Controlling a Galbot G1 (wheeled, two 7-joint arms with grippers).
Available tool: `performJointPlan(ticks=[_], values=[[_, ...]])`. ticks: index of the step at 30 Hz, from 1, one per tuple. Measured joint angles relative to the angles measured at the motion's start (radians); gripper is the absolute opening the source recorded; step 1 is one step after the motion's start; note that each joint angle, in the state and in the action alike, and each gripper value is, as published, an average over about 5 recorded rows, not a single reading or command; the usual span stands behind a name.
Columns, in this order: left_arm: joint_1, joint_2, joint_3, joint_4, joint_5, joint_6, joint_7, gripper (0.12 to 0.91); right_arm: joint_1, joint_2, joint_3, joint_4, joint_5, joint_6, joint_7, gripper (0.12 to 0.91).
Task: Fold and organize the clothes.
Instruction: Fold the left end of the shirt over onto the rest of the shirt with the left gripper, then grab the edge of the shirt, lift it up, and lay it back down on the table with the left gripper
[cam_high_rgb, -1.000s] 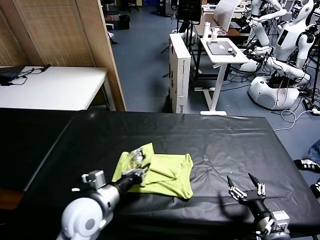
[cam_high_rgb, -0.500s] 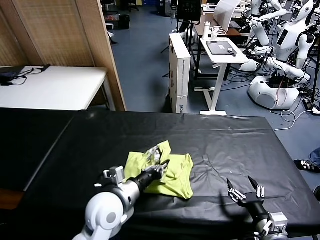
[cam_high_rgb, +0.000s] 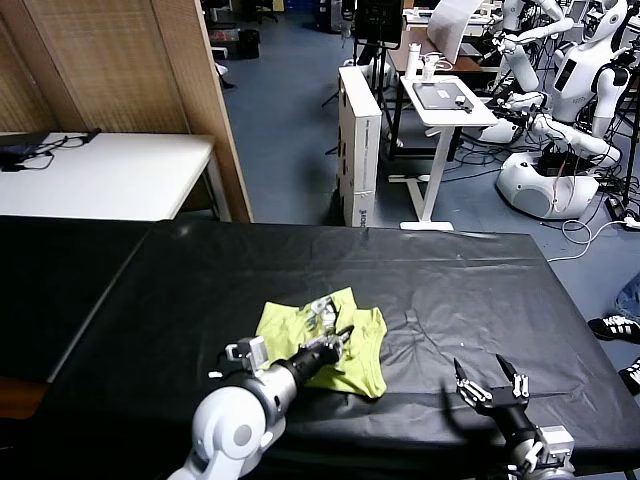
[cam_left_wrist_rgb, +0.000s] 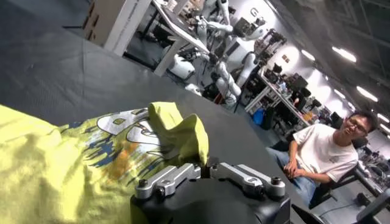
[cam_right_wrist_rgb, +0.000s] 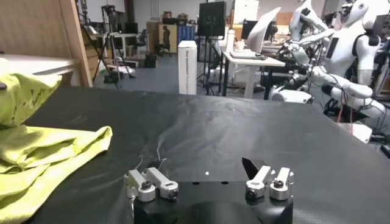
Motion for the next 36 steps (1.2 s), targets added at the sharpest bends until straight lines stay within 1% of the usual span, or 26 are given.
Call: performJointPlan(ticks=[4, 5, 7, 11, 12, 15, 16, 18, 19, 23, 26, 28, 31, 34, 36], values=[[0.001, -0.007, 0.003, 0.014, 0.027, -0.008, 0.019, 0.182, -0.005, 0.002, -0.009, 0.013, -0.009, 0.0, 0.0, 0.907], [0.001, -0.01, 0.003, 0.015, 0.029, -0.01, 0.021, 0.199, -0.005, 0.002, -0.012, 0.016, -0.012, 0.0, -0.001, 0.907], [0.0, -0.016, 0.005, 0.015, 0.029, -0.011, 0.021, 0.269, -0.006, -0.001, -0.021, 0.021, -0.018, 0.0, -0.002, 0.907], [0.002, -0.034, 0.015, 0.01, 0.027, -0.011, 0.018, 0.507, -0.002, -0.018, -0.04, 0.026, -0.024, -0.003, -0.005, 0.907], [0.004, -0.04, 0.017, 0.009, 0.027, -0.011, 0.017, 0.583, 0.0, -0.024, -0.044, 0.027, -0.025, -0.004, -0.005, 0.907], [0.014, -0.059, 0.016, 0.005, 0.029, -0.012, 0.016, 0.763, 0.006, -0.048, -0.061, 0.035, -0.024, -0.008, -0.005, 0.907], [0.018, -0.063, 0.013, 0.002, 0.029, -0.012, 0.016, 0.811, 0.008, -0.058, -0.068, 0.039, -0.023, -0.011, -0.004, 0.907], [0.023, -0.065, 0.004, -0.007, 0.029, -0.013, 0.016, 0.877, 0.014, -0.078, -0.082, 0.048, -0.019, -0.022, -0.003, 0.907], [0.024, -0.063, -0.001, -0.013, 0.029, -0.014, 0.016, 0.892, 0.018, -0.088, -0.089, 0.053, -0.016, -0.03, -0.003, 0.907], [0.023, -0.037, -0.033, -0.044, 0.03, -0.028, 0.023, 0.906, 0.047, -0.132, -0.129, 0.062, 0.002, -0.076, -0.006, 0.907], [0.031, 0.007, -0.073, -0.072, 0.044, -0.053, 0.043, 0.907, 0.092, -0.166, -0.171, 0.051, 0.009, -0.1, -0.006, 0.907], [0.041, 0.044, -0.105, -0.085, 0.07, -0.083, 0.065, 0.907, 0.131, -0.184, -0.202, 0.035, 0.002, -0.098, -0.008, 0.907], [0.066, 0.102, -0.157, -0.089, 0.138, -0.154, 0.104, 0.907, 0.186, -0.199, -0.242, 0.009, -0.016, -0.074, -0.022, 0.907], [0.099, 0.148, -0.206, -0.08, 0.223, -0.246, 0.141, 0.907, 0.212, -0.205, -0.26, -0.002, -0.022, -0.048, -0.034, 0.907], [0.121, 0.163, -0.232, -0.068, 0.278, -0.311, 0.159, 0.907, 0.214, -0.206, -0.261, -0.002, -0.018, -0.038, -0.036, 0.907]])
